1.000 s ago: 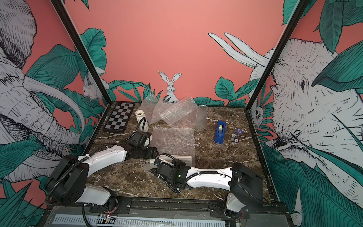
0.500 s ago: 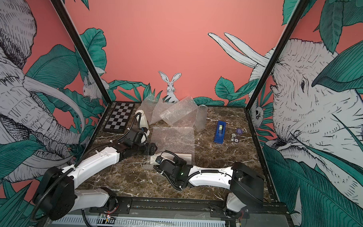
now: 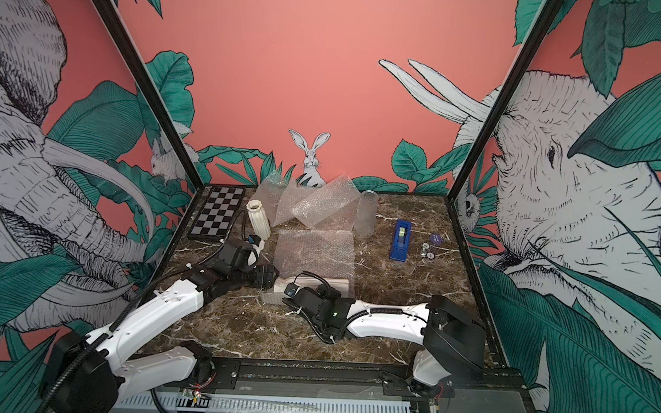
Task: Wrap vases in bubble wrap
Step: Wrap the vase in bubble wrap.
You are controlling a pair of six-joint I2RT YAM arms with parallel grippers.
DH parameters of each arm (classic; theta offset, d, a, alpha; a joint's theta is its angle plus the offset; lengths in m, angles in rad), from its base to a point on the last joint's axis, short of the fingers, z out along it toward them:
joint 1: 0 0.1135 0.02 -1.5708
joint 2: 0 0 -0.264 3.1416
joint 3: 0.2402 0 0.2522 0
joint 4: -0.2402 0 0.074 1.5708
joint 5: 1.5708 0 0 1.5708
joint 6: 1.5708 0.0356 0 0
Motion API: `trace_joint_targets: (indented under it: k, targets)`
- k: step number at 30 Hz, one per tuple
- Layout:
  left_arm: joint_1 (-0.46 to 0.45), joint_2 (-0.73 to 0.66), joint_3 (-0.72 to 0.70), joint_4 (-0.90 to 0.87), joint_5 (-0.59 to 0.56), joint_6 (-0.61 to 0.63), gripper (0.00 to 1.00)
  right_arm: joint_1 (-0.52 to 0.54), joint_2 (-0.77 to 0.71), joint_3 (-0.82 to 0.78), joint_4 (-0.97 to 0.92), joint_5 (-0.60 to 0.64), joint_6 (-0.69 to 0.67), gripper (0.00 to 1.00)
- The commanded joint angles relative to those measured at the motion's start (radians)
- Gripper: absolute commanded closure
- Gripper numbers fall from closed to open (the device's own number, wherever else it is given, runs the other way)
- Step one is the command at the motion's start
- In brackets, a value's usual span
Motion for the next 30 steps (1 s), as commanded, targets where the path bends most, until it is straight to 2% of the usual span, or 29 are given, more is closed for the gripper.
trace_joint_targets:
  k: [1, 9, 18, 23, 26, 30]
  targets:
    - [-0.005, 0.024, 0.006, -0.004, -0.001, -0.011, 0.12, -0.004, -0.033, -0.005, 0.005, 0.007, -0.011, 0.86]
    - [-0.005, -0.022, 0.011, -0.034, -0.009, 0.0, 0.12, -0.009, -0.015, 0.009, 0.015, 0.029, -0.025, 0.88]
    - [-0.008, -0.217, -0.086, -0.072, 0.019, -0.005, 0.09, -0.021, 0.002, 0.02, 0.03, 0.038, -0.036, 0.89]
    - [-0.059, -0.262, -0.163, -0.045, 0.048, -0.031, 0.06, -0.026, 0.004, 0.018, 0.043, 0.033, -0.035, 0.88]
    - [-0.079, -0.24, -0.197, 0.028, 0.118, -0.048, 0.05, -0.026, 0.011, 0.021, 0.048, 0.031, -0.037, 0.88]
    - [-0.094, -0.189, -0.205, 0.063, 0.071, -0.074, 0.05, -0.027, 0.012, 0.023, 0.058, 0.031, -0.037, 0.88]
